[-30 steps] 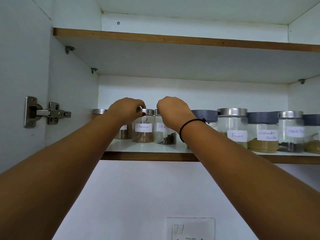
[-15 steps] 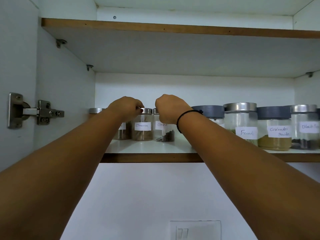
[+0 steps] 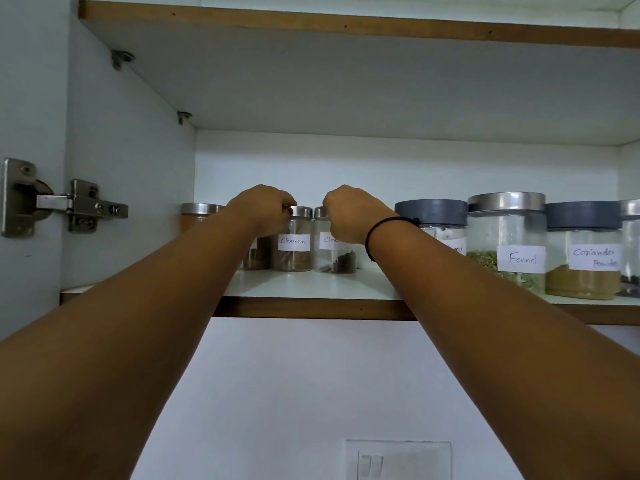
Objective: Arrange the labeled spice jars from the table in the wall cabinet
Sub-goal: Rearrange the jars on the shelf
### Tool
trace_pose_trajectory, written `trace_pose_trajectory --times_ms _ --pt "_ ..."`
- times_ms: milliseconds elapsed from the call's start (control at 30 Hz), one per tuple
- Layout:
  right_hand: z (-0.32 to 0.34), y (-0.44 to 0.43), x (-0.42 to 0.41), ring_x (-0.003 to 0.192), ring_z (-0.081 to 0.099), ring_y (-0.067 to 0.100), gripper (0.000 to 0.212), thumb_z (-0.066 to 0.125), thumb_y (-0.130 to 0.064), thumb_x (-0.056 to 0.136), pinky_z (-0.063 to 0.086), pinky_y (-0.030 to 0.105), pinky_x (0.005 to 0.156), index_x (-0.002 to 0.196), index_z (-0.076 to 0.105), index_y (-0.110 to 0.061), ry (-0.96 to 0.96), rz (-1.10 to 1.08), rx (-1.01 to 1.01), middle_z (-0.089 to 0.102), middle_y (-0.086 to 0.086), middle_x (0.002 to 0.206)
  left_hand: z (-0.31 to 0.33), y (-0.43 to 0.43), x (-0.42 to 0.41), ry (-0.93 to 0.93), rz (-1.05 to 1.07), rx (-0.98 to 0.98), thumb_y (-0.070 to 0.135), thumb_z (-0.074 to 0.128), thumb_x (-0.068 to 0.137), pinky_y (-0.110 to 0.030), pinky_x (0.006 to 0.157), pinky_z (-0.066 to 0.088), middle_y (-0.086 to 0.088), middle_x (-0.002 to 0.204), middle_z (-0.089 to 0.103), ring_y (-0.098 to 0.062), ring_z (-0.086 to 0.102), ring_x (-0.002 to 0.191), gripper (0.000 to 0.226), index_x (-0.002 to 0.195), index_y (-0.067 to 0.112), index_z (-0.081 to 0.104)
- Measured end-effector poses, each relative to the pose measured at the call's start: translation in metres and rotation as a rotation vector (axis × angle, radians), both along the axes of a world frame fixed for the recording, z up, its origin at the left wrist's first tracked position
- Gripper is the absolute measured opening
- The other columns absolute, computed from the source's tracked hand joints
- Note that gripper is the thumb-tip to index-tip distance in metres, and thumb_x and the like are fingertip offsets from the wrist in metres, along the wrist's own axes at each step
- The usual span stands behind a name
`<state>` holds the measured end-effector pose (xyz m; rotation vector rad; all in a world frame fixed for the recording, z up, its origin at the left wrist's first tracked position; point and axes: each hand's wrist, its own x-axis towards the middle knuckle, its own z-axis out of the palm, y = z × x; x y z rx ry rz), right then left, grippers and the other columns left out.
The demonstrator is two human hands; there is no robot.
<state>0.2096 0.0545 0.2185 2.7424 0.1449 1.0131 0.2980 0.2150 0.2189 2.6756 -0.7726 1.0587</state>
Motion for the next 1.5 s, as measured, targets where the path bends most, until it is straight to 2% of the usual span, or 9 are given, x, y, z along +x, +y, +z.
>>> trace_pose_trajectory --times_ms 267,533,667,767,900,1000,1267,1400,1500 --pt "-0.004 -0.011 0.013 0.077 0.046 0.024 0.015 0.051 0.004 0.087 0.027 0.021 0.049 0.077 0.045 -0.005 0.038 0.061 0.084 0.040 0.002 0.071 0.001 0.000 0.005 -0.030 0.001 0.016 0.023 0.045 0.102 -0.042 0.107 0.042 -0.006 0.140 0.058 -0.027 0.050 0.129 0.039 0.139 0.019 0.055" --pt "-0.006 -0.012 0.018 0.078 0.046 0.024 0.034 0.051 0.003 0.087 0.027 0.023 0.049 0.064 0.033 -0.015 0.033 0.062 0.071 0.037 -0.002 0.070 -0.001 0.003 0.008 -0.036 -0.035 0.004 0.022 0.043 0.103 -0.041 0.108 0.041 -0.006 0.141 0.058 -0.027 0.050 0.130 0.038 0.139 0.018 0.056" --pt "-0.010 -0.009 0.016 0.082 0.050 0.024 0.010 0.050 0.002 0.088 0.041 0.030 0.066 0.093 0.057 -0.004 0.021 0.057 0.090 0.049 0.005 0.089 -0.003 0.001 0.008 -0.053 -0.030 -0.002 0.019 0.042 0.102 -0.041 0.104 0.044 -0.007 0.136 0.061 -0.028 0.053 0.125 0.037 0.136 0.018 0.058" --pt "-0.013 -0.006 0.015 0.085 0.051 0.026 0.008 0.050 0.000 0.088 0.041 0.033 0.070 0.090 0.050 -0.008 0.030 0.028 0.099 0.053 0.010 0.100 -0.007 0.001 0.009 -0.072 -0.035 0.005 0.019 0.039 0.102 -0.044 0.099 0.048 -0.010 0.131 0.063 -0.030 0.057 0.118 0.037 0.132 0.018 0.060" --pt "-0.016 -0.009 0.022 0.139 0.033 0.039 0.072 0.051 -0.005 0.091 0.044 0.047 0.103 0.152 0.014 -0.001 0.066 -0.034 0.108 0.030 0.026 0.151 -0.009 0.005 0.007 -0.073 -0.047 0.023 0.019 0.039 0.103 -0.049 0.107 0.043 -0.016 0.146 0.050 -0.032 0.051 0.128 0.037 0.137 0.014 0.055" --pt "-0.015 -0.009 0.015 0.152 0.004 0.032 0.083 0.049 -0.007 0.093 0.033 0.049 0.115 0.155 -0.007 -0.006 -0.017 -0.014 0.167 -0.002 0.019 0.163 -0.006 0.008 0.000 -0.195 -0.076 -0.104 0.015 0.038 0.106 -0.047 0.120 0.029 -0.017 0.165 0.013 -0.036 0.026 0.148 0.049 0.154 0.011 0.030" --pt "-0.014 0.004 -0.042 0.146 0.029 0.025 0.072 0.054 -0.014 0.092 0.044 0.033 0.104 0.154 0.018 -0.007 -0.385 0.170 -0.008 0.029 0.014 0.157 -0.013 0.007 -0.018 -0.276 -0.159 -0.228 0.019 0.040 0.106 -0.045 0.121 0.025 -0.008 0.164 0.021 -0.027 0.021 0.151 0.049 0.154 0.015 0.030" --pt "-0.014 -0.029 -0.090 0.098 0.059 0.023 0.039 0.052 -0.015 0.086 0.051 0.029 0.066 0.124 0.054 -0.010 -0.599 0.205 -0.085 0.058 0.009 0.117 -0.016 0.001 -0.045 -0.328 -0.232 -0.169 0.021 0.048 0.103 -0.045 0.111 0.037 -0.006 0.155 0.042 -0.028 0.040 0.141 0.032 0.132 0.017 0.061" --pt "-0.014 -0.063 -0.118 0.087 0.059 0.025 0.026 0.054 -0.016 0.085 0.052 0.033 0.062 0.109 0.060 -0.009 -0.673 0.152 -0.061 0.061 0.009 0.103 -0.024 -0.020 -0.077 -0.388 -0.305 -0.027 0.025 0.052 0.101 -0.041 0.102 0.043 -0.005 0.141 0.057 -0.027 0.052 0.130 0.025 0.119 0.019 0.068"
